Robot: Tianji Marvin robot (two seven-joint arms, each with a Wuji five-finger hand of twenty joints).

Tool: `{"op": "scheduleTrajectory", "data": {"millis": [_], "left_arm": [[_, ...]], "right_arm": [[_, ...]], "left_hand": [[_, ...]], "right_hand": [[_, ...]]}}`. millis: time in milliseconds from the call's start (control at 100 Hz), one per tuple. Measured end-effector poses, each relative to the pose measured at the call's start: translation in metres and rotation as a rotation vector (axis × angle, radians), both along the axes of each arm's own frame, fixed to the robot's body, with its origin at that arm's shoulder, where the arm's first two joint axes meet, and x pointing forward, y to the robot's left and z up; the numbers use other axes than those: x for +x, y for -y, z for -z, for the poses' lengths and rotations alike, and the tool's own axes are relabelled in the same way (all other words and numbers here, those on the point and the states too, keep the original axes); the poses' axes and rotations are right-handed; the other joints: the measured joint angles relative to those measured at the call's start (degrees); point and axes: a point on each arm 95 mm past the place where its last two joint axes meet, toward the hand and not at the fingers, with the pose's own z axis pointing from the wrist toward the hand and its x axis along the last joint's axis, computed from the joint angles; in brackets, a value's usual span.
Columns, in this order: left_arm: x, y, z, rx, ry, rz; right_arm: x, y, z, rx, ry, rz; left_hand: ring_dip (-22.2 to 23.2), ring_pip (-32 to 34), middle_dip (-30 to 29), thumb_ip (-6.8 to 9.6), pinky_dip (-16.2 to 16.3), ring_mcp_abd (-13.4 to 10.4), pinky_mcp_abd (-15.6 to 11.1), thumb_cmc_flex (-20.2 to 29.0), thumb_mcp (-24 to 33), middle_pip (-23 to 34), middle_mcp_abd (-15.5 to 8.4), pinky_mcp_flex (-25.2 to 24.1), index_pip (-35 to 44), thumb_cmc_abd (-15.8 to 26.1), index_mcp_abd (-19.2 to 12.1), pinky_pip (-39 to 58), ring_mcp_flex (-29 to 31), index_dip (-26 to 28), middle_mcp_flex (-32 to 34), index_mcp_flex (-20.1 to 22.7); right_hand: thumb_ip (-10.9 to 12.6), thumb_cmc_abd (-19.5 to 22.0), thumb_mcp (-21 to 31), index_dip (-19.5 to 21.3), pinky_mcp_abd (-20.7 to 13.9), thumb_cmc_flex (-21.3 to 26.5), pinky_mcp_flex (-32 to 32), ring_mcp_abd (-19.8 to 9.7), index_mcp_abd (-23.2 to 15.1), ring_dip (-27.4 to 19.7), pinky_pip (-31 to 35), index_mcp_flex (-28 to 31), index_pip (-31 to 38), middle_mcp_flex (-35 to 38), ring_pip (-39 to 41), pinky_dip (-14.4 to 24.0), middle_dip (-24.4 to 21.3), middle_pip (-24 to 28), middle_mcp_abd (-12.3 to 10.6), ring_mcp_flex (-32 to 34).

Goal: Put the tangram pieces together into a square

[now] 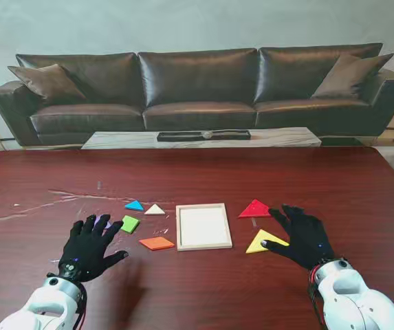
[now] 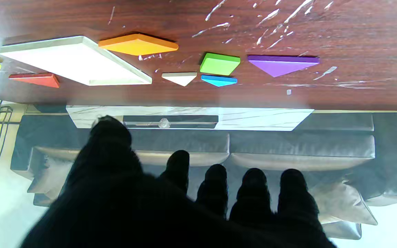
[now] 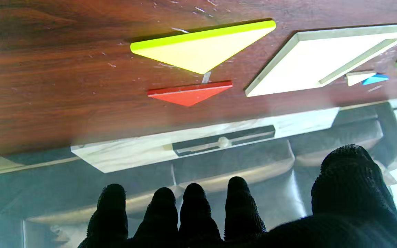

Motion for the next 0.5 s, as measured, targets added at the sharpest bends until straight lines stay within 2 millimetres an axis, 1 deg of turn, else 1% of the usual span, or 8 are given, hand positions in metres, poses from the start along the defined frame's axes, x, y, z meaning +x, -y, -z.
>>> {"op": "scheduleTrajectory", "data": {"millis": [410, 500], "left_arm": [[0.0019, 0.0011, 0.0017, -0.015, -0.007, -0.006], [0.0018, 0.0008, 0.0018, -0.013, -0.006, -0.010]], "right_arm": [[0.0022, -0.0005, -0.0007, 0.012, 0.000, 0.003], [0.0031, -0.0009, -0.0007, 0.014, 0.000, 0.001]], "left_hand": [[0.0, 0.0, 0.3, 0.00, 0.0, -0.1, 0.0, 0.0, 0.0, 0.0, 0.0, 0.3, 0.0, 0.0, 0.0, 0.0, 0.0, 0.0, 0.0, 0.0], [0.0, 0.0, 0.3, 0.00, 0.0, -0.1, 0.0, 0.0, 0.0, 0.0, 0.0, 0.3, 0.0, 0.0, 0.0, 0.0, 0.0, 0.0, 0.0, 0.0]], "right_hand": [[0.0, 0.1, 0.0, 0.7, 0.0, 0.0, -0.3, 0.0, 0.0, 0.0, 1.7, 0.0, 0.7, 0.0, 0.9, -0.1, 0.3, 1.6, -0.4, 0.0], [0.0, 0.0, 0.0, 0.7, 0.0, 0.0, -0.3, 0.0, 0.0, 0.0, 2.2, 0.0, 0.7, 0.0, 1.2, -0.7, 0.3, 1.8, -0.4, 0.0]]}}
